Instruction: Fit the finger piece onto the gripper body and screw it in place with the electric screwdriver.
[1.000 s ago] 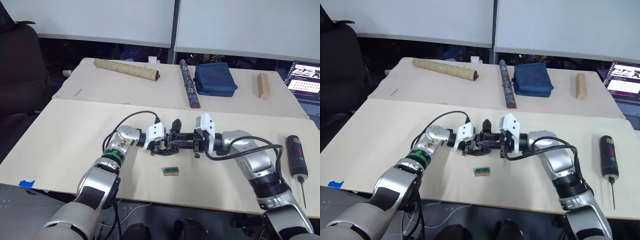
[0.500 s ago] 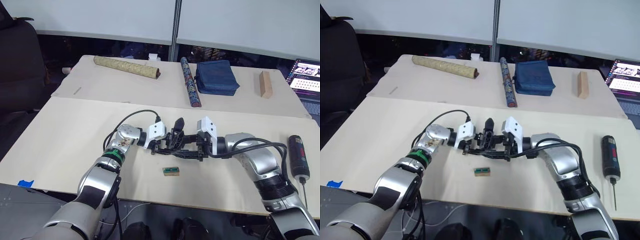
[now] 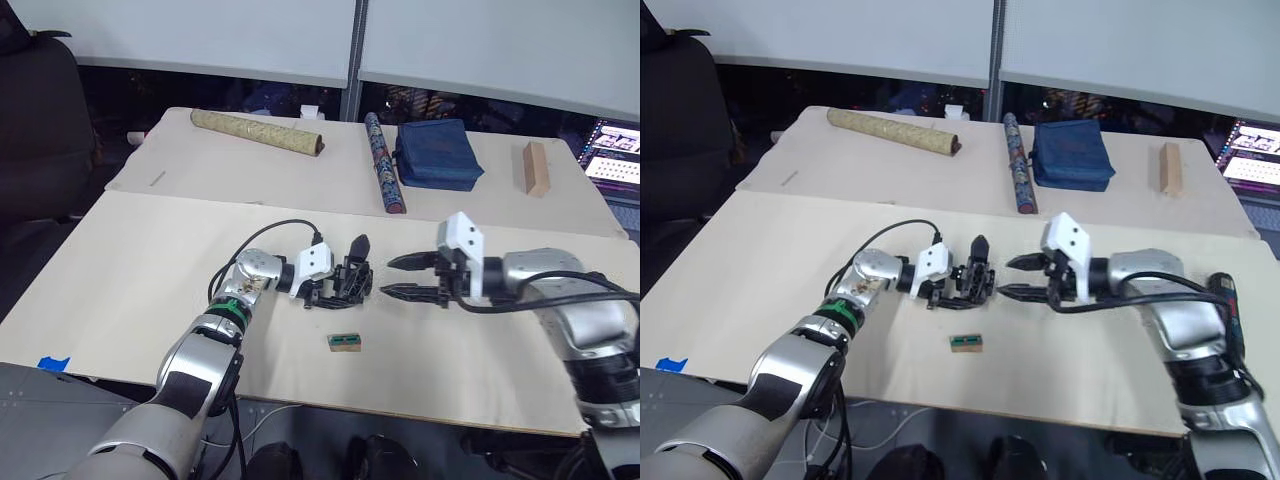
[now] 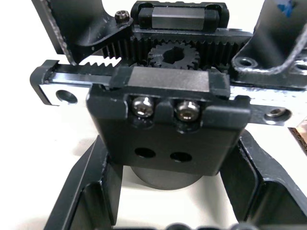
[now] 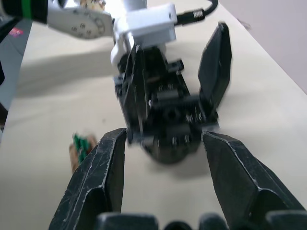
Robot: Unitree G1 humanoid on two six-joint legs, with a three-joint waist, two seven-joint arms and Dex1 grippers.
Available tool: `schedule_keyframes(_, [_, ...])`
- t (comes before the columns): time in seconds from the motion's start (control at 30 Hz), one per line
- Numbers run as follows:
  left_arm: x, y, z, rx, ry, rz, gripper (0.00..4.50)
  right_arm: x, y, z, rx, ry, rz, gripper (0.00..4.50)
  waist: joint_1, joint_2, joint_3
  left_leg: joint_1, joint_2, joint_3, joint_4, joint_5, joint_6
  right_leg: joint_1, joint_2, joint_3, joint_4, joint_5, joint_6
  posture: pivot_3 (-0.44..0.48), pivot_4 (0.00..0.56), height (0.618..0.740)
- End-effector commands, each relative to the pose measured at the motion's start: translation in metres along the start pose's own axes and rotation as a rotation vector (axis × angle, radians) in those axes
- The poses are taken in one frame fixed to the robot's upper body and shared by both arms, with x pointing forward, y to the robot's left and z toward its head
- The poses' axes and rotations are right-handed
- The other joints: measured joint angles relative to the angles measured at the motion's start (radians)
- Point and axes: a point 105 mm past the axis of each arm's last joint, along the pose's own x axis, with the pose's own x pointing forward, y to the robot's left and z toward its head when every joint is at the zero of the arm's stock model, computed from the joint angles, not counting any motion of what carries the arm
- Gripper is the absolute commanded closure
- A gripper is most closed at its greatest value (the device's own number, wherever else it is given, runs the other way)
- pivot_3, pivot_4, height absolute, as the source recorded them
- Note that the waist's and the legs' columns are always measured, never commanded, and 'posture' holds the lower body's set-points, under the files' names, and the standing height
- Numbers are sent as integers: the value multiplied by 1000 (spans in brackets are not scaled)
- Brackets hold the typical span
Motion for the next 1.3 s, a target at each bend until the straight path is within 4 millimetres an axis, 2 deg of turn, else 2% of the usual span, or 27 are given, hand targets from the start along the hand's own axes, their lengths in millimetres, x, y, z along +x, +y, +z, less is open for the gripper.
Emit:
schedule_keyframes(0.03, [-12,6,-6,-41,28,35,307,-23,-2,8,57,35,-65,1459,-1,0,0,0,0,0,0,0,0,0,0,0,0,0,0,0,150,740])
schedule_keyframes(0.07, [-19,6,-7,-52,22,33,0,-29,-5,5,109,61,-112,1158,-2,0,1,0,0,0,0,0,0,0,0,0,0,0,0,0,150,740])
schedule_keyframes(0.17, [-46,9,-2,-58,-21,36,0,-49,-15,-2,297,143,-283,160,-9,0,1,0,3,1,0,0,0,0,-3,0,0,0,0,0,150,740])
schedule_keyframes(0.2, [-55,8,1,-57,-32,30,0,-56,-17,-6,334,180,-337,17,-10,0,1,0,3,0,0,0,0,-1,-3,1,0,0,-1,0,150,740])
schedule_keyframes(0.27, [-76,6,10,-60,-54,20,0,-78,-26,-19,387,295,-474,17,-10,1,2,0,4,0,0,0,0,-1,-4,2,0,0,-1,0,150,740])
schedule_keyframes(0.37, [-107,-9,48,-35,-91,-45,0,-129,-45,-48,484,477,-735,17,-7,1,2,-1,3,0,0,0,0,-1,-6,3,0,0,-1,0,150,740])
schedule_keyframes(0.47, [-124,-33,91,2,-120,-126,0,-174,-54,-74,583,597,-933,17,2,1,3,-2,2,-2,1,0,0,-1,-7,2,-1,0,0,0,150,740])
schedule_keyframes(0.6, [-139,-51,132,36,-150,-171,0,-208,-52,-99,687,710,-1065,17,1,2,3,-2,0,-2,0,0,0,0,-10,2,-2,-1,2,0,150,740])
schedule_keyframes(0.73, [-151,-61,171,67,-229,-206,0,-215,-49,-120,820,731,-1110,17,-9,2,4,0,1,-1,0,0,0,0,-9,4,-2,-1,1,0,150,740])
schedule_keyframes(0.87, [-156,-65,196,81,-291,-211,0,-216,-51,-131,828,747,-1116,17,-15,4,5,1,2,0,0,0,-1,0,-9,7,-1,-1,1,0,150,740])
schedule_keyframes(0.97, [-157,-66,205,73,-320,-211,0,-217,-53,-137,845,743,-1125,17,-16,5,5,2,1,1,-1,0,-1,0,-8,9,-1,-1,1,0,150,740])
schedule_keyframes(1.13, [-154,-64,205,103,-307,-189,0,-223,-54,-153,886,750,-1142,17,-15,5,5,2,1,2,-1,0,-1,0,-7,10,-1,-1,1,0,150,740])
schedule_keyframes(1.17, [-154,-63,205,102,-310,-185,0,-225,-55,-157,890,753,-1148,537,-15,5,5,2,1,2,-1,0,-1,0,-7,10,-1,-1,1,0,150,740])
schedule_keyframes(1.3, [-154,-62,205,109,-307,-185,0,-228,-59,-163,875,750,-1154,1924,-16,5,5,2,1,2,-1,0,-1,0,-7,10,-1,-1,1,0,150,740])
